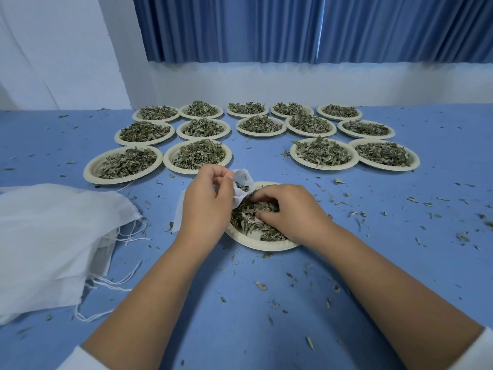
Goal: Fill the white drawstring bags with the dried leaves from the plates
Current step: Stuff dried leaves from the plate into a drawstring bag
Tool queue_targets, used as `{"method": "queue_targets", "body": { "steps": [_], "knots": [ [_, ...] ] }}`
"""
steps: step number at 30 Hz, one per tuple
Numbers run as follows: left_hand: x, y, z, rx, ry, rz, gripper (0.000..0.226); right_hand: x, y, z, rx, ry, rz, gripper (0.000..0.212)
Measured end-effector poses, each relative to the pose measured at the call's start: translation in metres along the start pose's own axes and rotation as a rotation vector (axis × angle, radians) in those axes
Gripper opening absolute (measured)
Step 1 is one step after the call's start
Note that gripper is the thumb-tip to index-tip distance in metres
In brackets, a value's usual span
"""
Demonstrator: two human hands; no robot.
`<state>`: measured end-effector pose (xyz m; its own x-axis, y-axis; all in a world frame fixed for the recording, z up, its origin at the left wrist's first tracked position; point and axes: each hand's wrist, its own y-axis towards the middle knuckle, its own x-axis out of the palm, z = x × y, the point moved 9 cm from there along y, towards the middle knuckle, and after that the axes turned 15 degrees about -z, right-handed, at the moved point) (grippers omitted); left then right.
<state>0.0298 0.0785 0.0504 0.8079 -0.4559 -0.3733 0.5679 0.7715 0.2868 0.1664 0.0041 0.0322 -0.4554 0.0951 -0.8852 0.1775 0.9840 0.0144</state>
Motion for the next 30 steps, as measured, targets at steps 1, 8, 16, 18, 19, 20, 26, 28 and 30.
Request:
{"method": "queue_targets", "body": {
  "steps": [1, 8, 16, 18, 19, 20, 26, 28, 30],
  "knots": [
    [0.000, 0.000, 0.001, 0.003, 0.005, 0.002, 0.011, -0.003, 0.000, 0.001, -0.003, 0.052, 0.020, 0.027],
    [-0.005, -0.002, 0.004, 0.021, -0.056, 0.043, 0.014, -0.034, -0.010, 0.015, -0.020, 0.569, 0.174, 0.020],
    [0.001, -0.002, 0.002, -0.001, -0.068, 0.002, 0.010, -0.037, -0.013, 0.023, -0.035, 0.967, 0.213, 0.021],
    [0.005, -0.002, 0.003, -0.010, -0.074, -0.026, 0.010, -0.032, -0.011, 0.021, -0.065, 1.117, 0.202, 0.020],
    [0.008, -0.002, 0.003, -0.015, -0.084, -0.040, 0.010, -0.030, -0.010, 0.019, -0.086, 1.169, 0.202, 0.020],
    [0.010, -0.002, 0.003, -0.021, -0.097, -0.053, 0.010, -0.029, -0.010, 0.016, -0.109, 1.201, 0.202, 0.020],
    [0.016, -0.002, -0.001, -0.060, -0.209, -0.066, 0.010, -0.023, -0.010, 0.002, -0.198, 1.131, 0.253, 0.021],
    [0.013, -0.002, -0.004, -0.072, -0.270, -0.038, 0.010, -0.024, -0.011, 0.000, -0.201, 1.009, 0.261, 0.021],
    [0.010, -0.001, -0.008, -0.092, -0.304, -0.012, 0.010, -0.024, -0.011, 0.000, -0.184, 0.934, 0.256, 0.021]
  ]
}}
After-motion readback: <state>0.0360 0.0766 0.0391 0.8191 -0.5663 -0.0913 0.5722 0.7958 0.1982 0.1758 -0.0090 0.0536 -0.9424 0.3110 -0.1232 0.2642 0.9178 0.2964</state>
